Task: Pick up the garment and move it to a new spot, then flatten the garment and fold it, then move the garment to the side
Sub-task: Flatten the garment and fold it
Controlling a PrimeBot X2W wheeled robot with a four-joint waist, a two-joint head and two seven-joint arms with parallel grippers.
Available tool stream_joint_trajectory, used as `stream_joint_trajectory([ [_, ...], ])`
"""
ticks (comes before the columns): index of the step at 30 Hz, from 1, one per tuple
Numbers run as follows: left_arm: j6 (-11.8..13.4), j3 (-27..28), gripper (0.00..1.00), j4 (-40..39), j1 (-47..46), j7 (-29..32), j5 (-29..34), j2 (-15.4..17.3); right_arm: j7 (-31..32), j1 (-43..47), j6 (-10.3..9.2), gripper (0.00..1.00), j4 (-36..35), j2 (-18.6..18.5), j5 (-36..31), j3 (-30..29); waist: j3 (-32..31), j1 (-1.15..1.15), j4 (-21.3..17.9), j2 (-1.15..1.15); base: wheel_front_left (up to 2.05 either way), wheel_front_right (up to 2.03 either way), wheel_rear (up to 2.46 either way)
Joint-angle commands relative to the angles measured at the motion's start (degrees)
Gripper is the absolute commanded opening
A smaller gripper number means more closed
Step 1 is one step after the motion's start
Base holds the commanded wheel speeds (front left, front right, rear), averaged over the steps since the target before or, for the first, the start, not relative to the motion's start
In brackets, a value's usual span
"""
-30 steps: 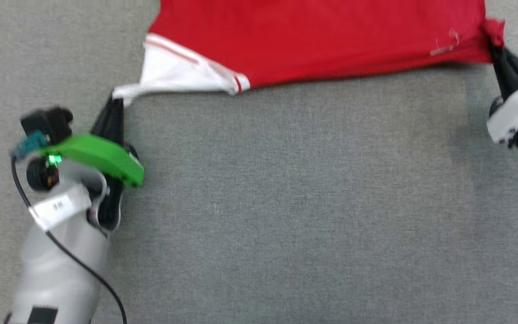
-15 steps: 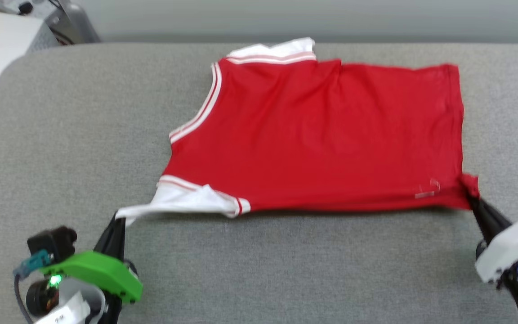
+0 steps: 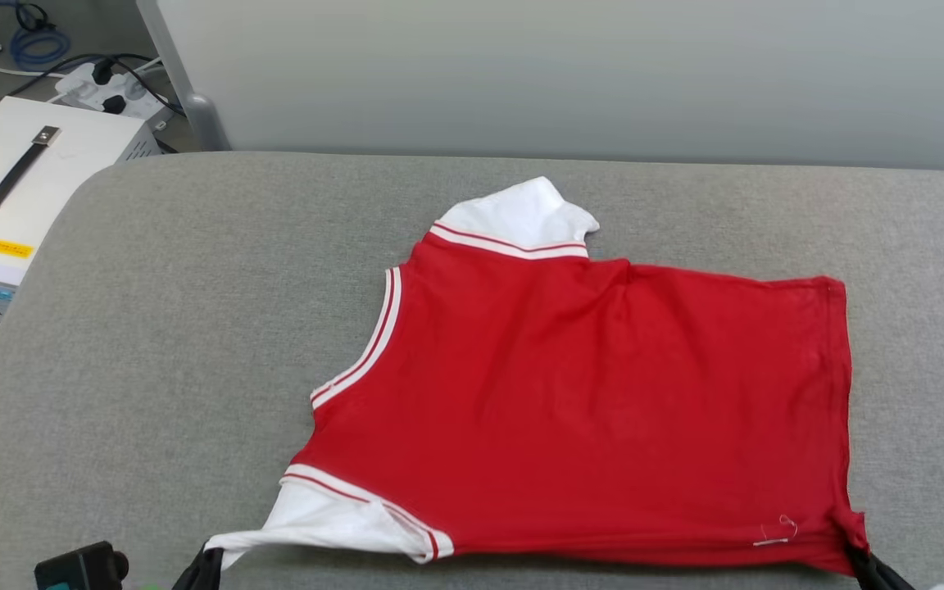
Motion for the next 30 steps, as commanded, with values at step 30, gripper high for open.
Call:
stream_joint_trajectory([
  [30, -9.84, -7.35, 0.00, 21.20, -33.14, -4.50, 3.72, -4.43, 5.09, -16.70, -0.12, 0.00, 1.72, -1.38, -5.78, 0.99, 15.57, 0.01, -1.72, 0.00, 0.00, 0.00, 0.00],
])
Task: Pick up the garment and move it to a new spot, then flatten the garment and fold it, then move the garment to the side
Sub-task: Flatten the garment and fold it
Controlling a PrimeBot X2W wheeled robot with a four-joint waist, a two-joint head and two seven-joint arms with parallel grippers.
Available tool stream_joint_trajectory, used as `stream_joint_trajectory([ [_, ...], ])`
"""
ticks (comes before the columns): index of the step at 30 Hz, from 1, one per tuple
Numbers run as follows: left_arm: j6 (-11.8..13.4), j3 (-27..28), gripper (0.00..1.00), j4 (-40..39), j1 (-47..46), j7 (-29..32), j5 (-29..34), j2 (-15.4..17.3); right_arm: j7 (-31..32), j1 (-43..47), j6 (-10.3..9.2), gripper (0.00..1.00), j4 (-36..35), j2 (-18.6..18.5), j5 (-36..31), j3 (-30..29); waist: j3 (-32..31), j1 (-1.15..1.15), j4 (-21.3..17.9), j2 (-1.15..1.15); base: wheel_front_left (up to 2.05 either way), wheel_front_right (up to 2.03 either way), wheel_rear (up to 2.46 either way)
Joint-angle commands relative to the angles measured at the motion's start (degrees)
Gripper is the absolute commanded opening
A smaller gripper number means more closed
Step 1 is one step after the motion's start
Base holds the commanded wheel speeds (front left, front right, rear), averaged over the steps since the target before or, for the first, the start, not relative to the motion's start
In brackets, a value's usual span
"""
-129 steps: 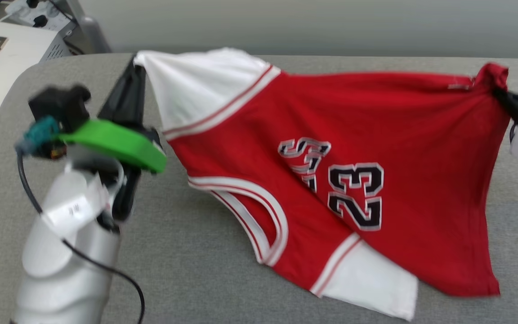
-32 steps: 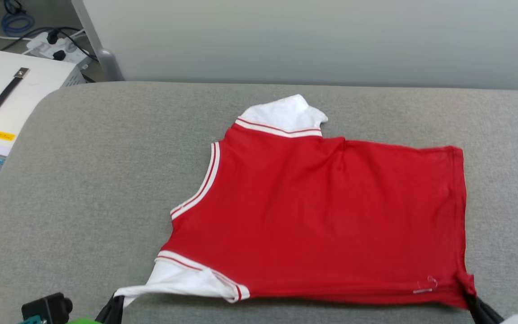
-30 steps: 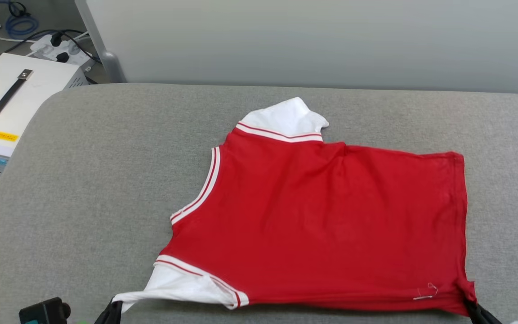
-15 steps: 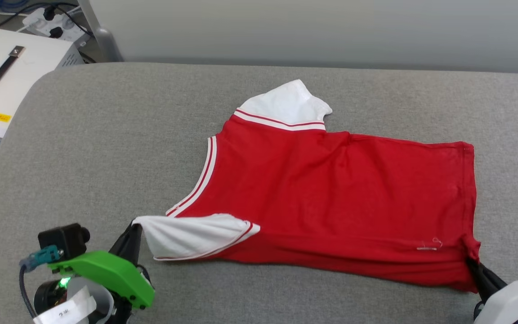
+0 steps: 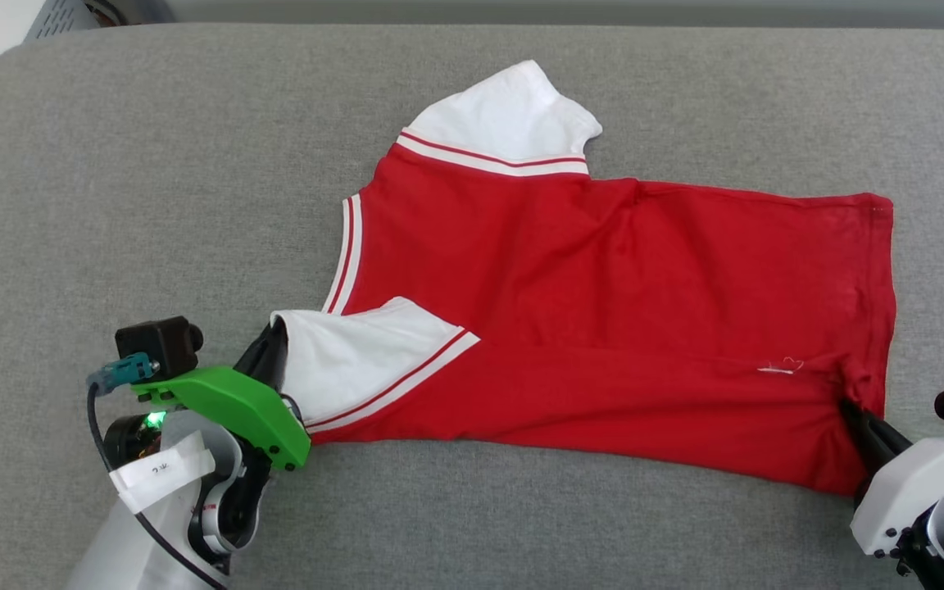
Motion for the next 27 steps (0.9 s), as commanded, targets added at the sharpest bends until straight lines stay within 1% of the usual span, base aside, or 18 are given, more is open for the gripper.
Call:
stream_joint_trajectory([
  [1, -0.76, -0.25, 0.00, 1.65, -1.51, -0.35, 0.04, -0.34, -0.06, -0.77, -0.06, 0.00, 1.09, -0.03, -0.47, -0.11, 2.10, 0.00, -0.31, 0.00, 0.00, 0.00, 0.00],
  [9, -3.44, -2.36, 0.00, 8.83, -4.36, 1.88, -0.67, -1.04, -0.52, -1.39, -0.06, 0.00, 4.66, 0.56, -0.24, 1.38, 2.52, 0.00, -0.86, 0.00, 0.00, 0.00, 0.00],
  [10, -3.57, -2.35, 0.19, 9.38, -4.54, 1.86, -0.86, -1.17, -1.17, -1.69, -0.06, 0.28, 4.82, 0.51, -0.07, 2.09, 2.14, 0.00, -0.93, 0.00, 0.00, 0.00, 0.00],
  [11, -3.53, -2.28, 0.42, 9.70, -4.66, 1.69, -0.89, -1.20, -2.12, -1.89, -0.06, 0.47, 4.70, 0.34, 0.02, 2.57, 1.79, 0.00, -0.97, 0.00, 0.00, 0.00, 0.00],
  [12, -3.39, -2.13, 0.82, 10.03, -4.69, 1.45, -0.95, -1.20, -3.48, -2.03, -0.06, 1.00, 4.64, 0.24, 0.12, 2.73, 1.31, 0.00, -1.01, 0.00, 0.00, 0.00, 0.00],
  [13, -3.22, -1.94, 1.00, 10.24, -4.60, 1.23, -1.05, -1.20, -4.55, -2.06, -0.06, 1.00, 4.66, 0.21, 0.18, 2.76, 0.81, 0.00, -1.04, 0.00, 0.00, 0.00, 0.00],
  [17, -1.70, -0.65, 1.00, 10.61, -3.61, -0.20, -1.18, -0.70, -10.83, -1.71, -0.06, 1.00, 4.05, 0.81, -0.44, 1.56, -1.83, 0.00, -1.02, 0.00, 0.00, 0.00, 0.00],
  [21, 0.68, 0.41, 1.00, 9.97, -1.86, -0.78, -0.64, 0.68, -16.34, -0.46, -0.06, 1.00, 3.06, 2.61, -3.22, -1.17, -4.76, 0.00, -0.98, 0.00, 0.00, 0.00, 0.00],
  [25, 2.97, 0.58, 1.00, 8.53, 0.07, 0.89, 0.47, 3.16, -18.89, 1.46, -0.06, 1.00, 0.83, 4.89, -7.41, -4.01, -7.25, 0.00, -1.05, 0.00, 0.00, 0.00, 0.00],
  [26, 4.10, 0.25, 1.00, 6.49, 1.29, 3.62, 1.16, 5.48, -19.17, 2.86, -0.06, 1.00, -1.23, 6.90, -10.00, -5.61, -8.77, 0.00, -1.21, 0.00, 0.00, 0.00, 0.00],
  [27, 4.09, 0.01, 1.00, 5.61, 1.62, 4.74, 1.13, 6.06, -19.22, 3.19, -0.06, 1.00, -1.83, 7.41, -10.62, -5.97, -9.06, 0.00, -1.27, 0.00, 0.00, 0.00, 0.00],
])
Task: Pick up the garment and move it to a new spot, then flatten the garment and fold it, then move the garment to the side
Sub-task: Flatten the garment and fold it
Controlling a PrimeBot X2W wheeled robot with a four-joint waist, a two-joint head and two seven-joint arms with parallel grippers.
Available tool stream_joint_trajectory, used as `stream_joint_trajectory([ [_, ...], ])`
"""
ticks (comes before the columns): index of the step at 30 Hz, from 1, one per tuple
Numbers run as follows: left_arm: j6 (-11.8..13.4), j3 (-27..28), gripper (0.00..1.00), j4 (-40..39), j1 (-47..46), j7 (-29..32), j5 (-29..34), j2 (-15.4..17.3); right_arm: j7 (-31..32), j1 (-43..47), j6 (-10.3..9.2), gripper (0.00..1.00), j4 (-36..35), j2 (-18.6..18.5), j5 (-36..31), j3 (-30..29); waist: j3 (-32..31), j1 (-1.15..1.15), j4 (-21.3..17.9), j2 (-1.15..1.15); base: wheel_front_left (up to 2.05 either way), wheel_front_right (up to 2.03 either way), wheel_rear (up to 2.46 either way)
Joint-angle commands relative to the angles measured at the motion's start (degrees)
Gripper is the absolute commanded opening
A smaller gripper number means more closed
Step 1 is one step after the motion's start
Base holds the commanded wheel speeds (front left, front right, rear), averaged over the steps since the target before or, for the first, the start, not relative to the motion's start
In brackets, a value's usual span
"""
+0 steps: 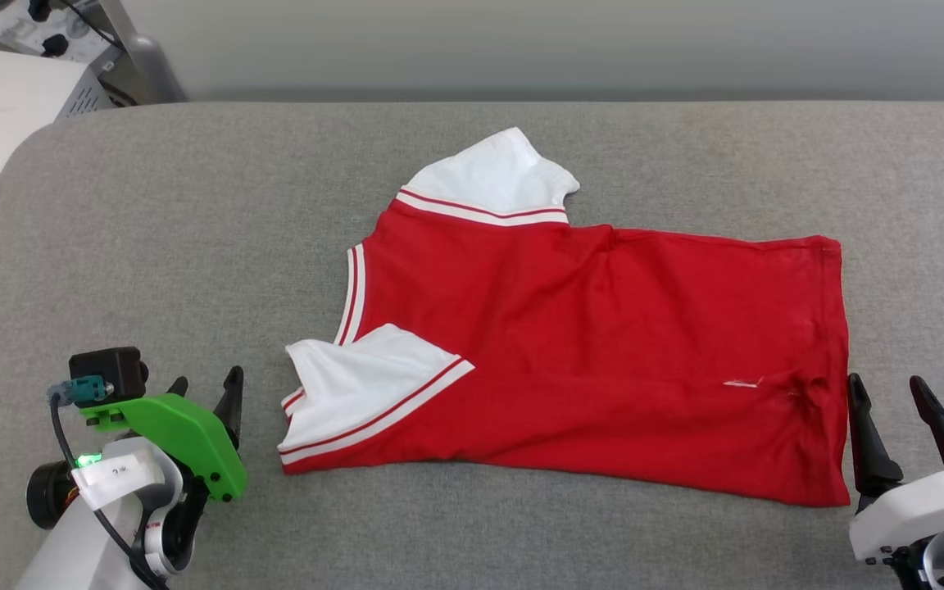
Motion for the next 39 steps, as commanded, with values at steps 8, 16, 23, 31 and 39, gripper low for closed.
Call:
stream_joint_trajectory([
  [8, -1.40, -3.81, 1.00, -10.89, 1.14, 17.09, -2.81, 4.88, 1.67, 2.65, -0.05, 1.00, -6.50, 3.62, -3.09, -1.84, -1.98, 0.00, -0.93, 0.00, 0.00, 0.00, 0.00],
  [16, 0.84, -6.28, 1.00, -13.23, -0.12, 28.87, -4.70, 6.64, 2.88, 1.87, -0.05, 1.00, -9.23, 4.77, -3.00, -0.24, 0.75, 0.00, -3.26, 0.00, 0.00, 0.00, 0.00],
  [23, 1.07, -7.90, 1.00, -9.17, -1.02, 30.60, -4.48, 5.79, 2.90, 0.64, -0.05, 1.00, -9.29, 5.19, -1.78, -0.28, 3.77, 0.00, -5.00, 0.00, 0.00, 0.00, 0.00],
  [31, -0.74, -11.02, 0.00, -6.43, -1.55, 32.91, -5.13, 3.49, 2.80, -0.33, -0.05, 1.00, -8.32, 5.48, -0.80, -0.93, 5.17, 0.00, -5.56, 0.00, 0.00, 0.00, 0.00],
  [39, -1.43, -10.85, 0.00, -8.16, -1.01, 29.51, -4.24, 3.70, 6.76, 0.01, -0.05, 1.00, -7.84, 4.58, 1.72, -2.59, 3.10, 0.00, -4.63, 0.00, 0.00, 0.00, 0.00],
])
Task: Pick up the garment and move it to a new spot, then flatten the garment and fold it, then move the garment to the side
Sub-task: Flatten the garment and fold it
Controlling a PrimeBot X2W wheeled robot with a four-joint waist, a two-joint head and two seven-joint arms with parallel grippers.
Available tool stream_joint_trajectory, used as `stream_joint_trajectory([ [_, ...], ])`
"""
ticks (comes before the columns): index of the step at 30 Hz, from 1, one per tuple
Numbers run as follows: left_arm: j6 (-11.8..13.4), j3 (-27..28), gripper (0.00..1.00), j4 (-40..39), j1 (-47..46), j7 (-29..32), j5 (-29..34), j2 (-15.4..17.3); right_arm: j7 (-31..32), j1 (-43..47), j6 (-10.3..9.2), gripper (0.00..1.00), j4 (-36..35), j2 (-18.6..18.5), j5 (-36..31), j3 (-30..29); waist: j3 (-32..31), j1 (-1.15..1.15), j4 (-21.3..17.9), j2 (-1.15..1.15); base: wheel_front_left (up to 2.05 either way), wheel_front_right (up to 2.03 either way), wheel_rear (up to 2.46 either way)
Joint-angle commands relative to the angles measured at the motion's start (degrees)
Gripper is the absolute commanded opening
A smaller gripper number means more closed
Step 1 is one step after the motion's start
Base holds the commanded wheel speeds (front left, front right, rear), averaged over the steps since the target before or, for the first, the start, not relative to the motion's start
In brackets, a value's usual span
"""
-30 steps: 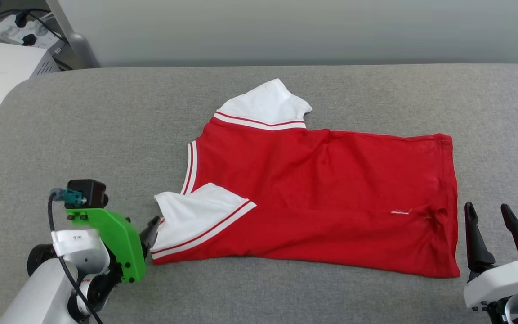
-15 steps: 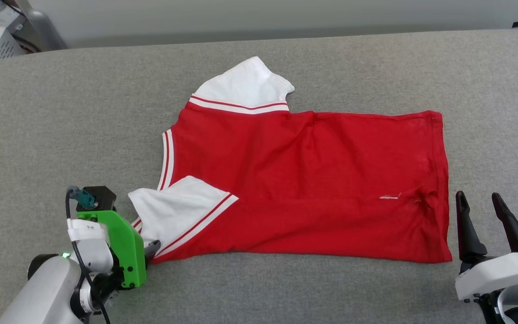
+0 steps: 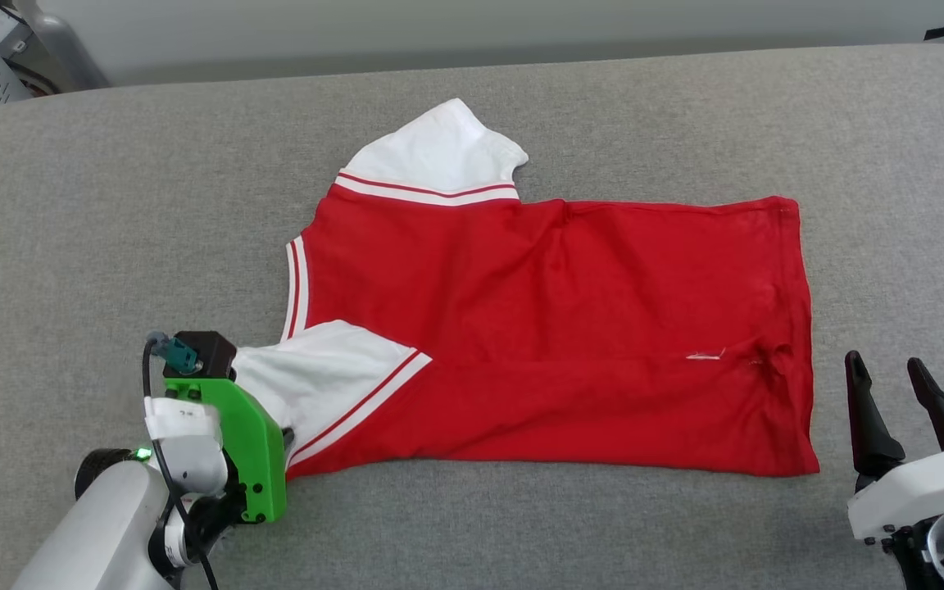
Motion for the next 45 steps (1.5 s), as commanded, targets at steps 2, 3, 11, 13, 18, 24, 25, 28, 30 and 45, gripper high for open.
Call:
stream_joint_trajectory([
  [2, -0.26, -0.61, 0.00, -0.73, 1.67, -1.17, 0.51, -0.47, 2.58, -0.01, -0.05, 1.00, 0.18, -0.84, 2.08, -0.73, -1.10, 0.00, 0.74, 0.00, 0.00, 0.00, 0.00],
  [3, -0.14, -0.32, 0.00, -1.62, 1.75, -1.86, 0.79, -0.13, 4.68, 0.23, -0.05, 1.00, 0.48, -1.39, 3.08, -0.73, -1.36, 0.00, 0.91, 0.00, 0.00, 0.00, 0.00],
  [11, 0.80, 0.56, 0.00, -7.95, 2.11, -4.10, 2.74, 2.08, 25.83, 1.87, -0.05, 1.00, 1.74, -7.34, 8.77, 1.52, -1.56, 0.00, 2.17, 0.00, 0.00, 0.00, 0.00],
  [13, 1.03, 0.57, 0.00, -8.97, 1.98, -4.14, 2.87, 2.13, 29.14, 1.59, -0.05, 1.00, 1.50, -8.26, 9.83, 2.60, -1.01, 0.00, 2.47, 0.00, 0.00, 0.00, 0.00],
  [18, 1.33, 0.38, 0.00, -10.61, 1.71, -4.20, 2.95, 1.87, 33.57, -1.15, -0.05, 1.00, 2.96, -9.55, 11.68, 5.64, 0.80, 0.00, 3.01, 0.00, 0.00, 0.00, 0.00],
  [24, 1.25, 0.20, 0.00, -10.85, 1.07, -4.58, 2.85, 1.50, 39.17, -3.58, -0.05, 0.39, 9.25, -10.25, 13.84, 10.59, 2.82, 0.00, 3.96, 0.00, 0.00, 0.00, 0.00],
  [25, 1.23, 0.22, 0.00, -10.80, 1.05, -4.70, 2.83, 1.48, 39.35, -3.76, -0.05, 0.07, 9.65, -10.26, 14.28, 11.08, 2.94, 0.00, 4.01, 0.00, 0.00, 0.00, 0.00],
  [28, 0.91, 0.23, 0.00, -10.65, 0.99, -5.54, 2.95, 1.46, 38.68, -4.76, -0.05, 0.00, 10.54, -10.79, 15.09, 11.63, 3.11, 0.00, 4.06, 0.00, 0.00, 0.00, 0.00],
  [30, 0.64, 0.24, 0.00, -10.52, 1.15, -6.30, 3.01, 1.40, 37.69, -5.57, -0.05, 0.00, 10.76, -11.31, 15.30, 11.55, 2.80, 0.00, 3.97, 0.00, 0.00, 0.00, 0.00],
  [45, 1.30, 0.44, 0.00, -11.94, 6.57, -9.47, 3.25, 2.84, 36.63, -3.94, -0.05, 0.00, 3.93, -14.00, 14.84, 14.66, -6.10, 0.00, 3.93, 0.00, 0.00, 0.00, 0.00],
])
